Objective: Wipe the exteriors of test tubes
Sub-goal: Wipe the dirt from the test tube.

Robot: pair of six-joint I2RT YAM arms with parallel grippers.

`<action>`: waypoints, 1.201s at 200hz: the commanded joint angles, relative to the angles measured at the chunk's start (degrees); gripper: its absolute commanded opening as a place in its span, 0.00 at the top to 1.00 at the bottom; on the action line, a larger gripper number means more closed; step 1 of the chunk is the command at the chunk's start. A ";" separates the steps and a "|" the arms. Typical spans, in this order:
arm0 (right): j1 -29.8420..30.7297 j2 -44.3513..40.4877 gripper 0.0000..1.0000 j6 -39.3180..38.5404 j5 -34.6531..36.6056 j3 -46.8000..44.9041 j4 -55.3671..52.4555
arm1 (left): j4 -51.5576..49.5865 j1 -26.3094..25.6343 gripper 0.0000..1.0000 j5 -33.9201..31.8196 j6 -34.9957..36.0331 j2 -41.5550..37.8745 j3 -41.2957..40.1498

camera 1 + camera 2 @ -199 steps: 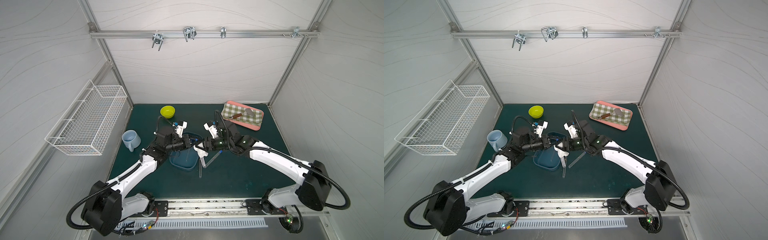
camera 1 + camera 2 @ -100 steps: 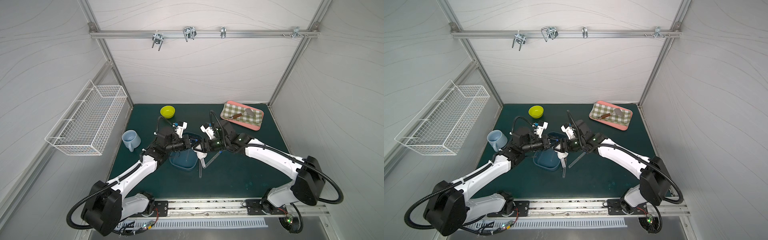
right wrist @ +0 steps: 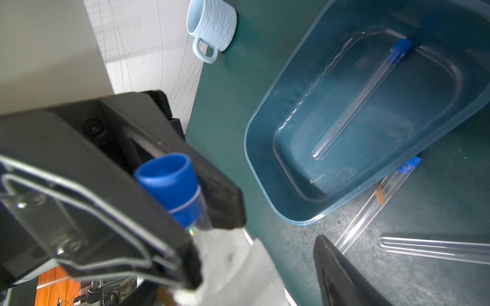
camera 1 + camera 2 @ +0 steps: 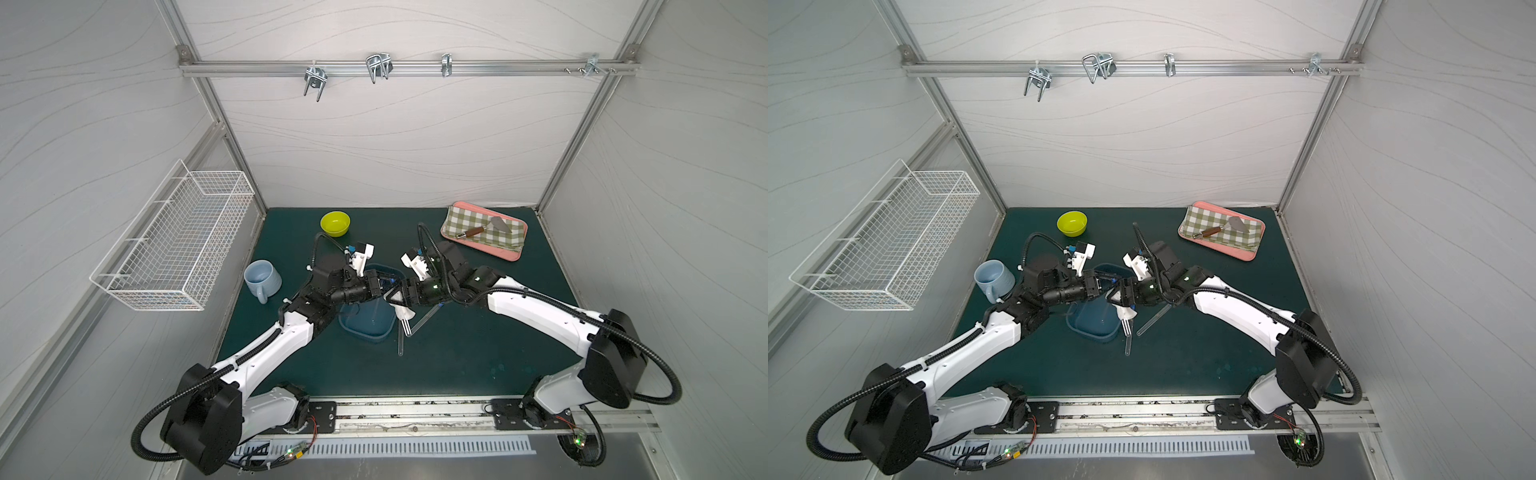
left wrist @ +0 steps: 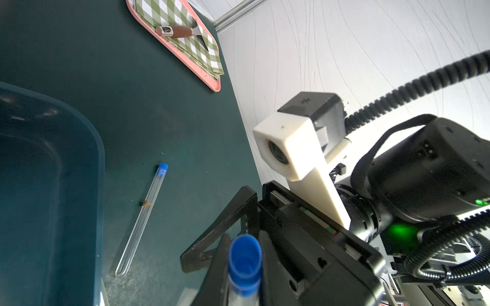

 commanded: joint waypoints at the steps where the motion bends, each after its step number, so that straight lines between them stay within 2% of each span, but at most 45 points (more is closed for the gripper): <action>1: -0.60 -0.11 0.26 0.84 -0.87 -0.88 0.27 | 2.89 0.24 0.95 0.77 -0.91 -1.15 0.03; 53: -3.11 0.51 0.20 0.66 -6.76 -2.71 1.78 | 3.16 0.23 0.95 0.87 -1.09 -1.13 -0.07; 95: -4.88 -0.83 0.19 2.42 -13.85 -3.95 8.00 | 3.27 0.26 0.95 1.04 -1.10 -0.75 -0.08; 145: -5.71 0.64 0.19 1.39 -21.57 -2.54 6.83 | 3.33 0.29 0.95 1.33 -1.15 -0.49 0.20; 182: -6.20 0.50 0.18 -1.88 -21.69 -0.94 1.79 | 3.30 0.27 0.95 1.43 -1.09 -0.32 0.28; 223: -7.58 -4.03 0.18 -4.16 -13.90 0.87 -4.89 | 3.01 0.24 0.95 1.35 -0.83 -0.27 0.24; 240: -7.94 -6.19 0.21 -5.07 -12.35 1.32 -6.50 | 2.94 0.20 0.95 1.43 -0.76 -0.06 0.26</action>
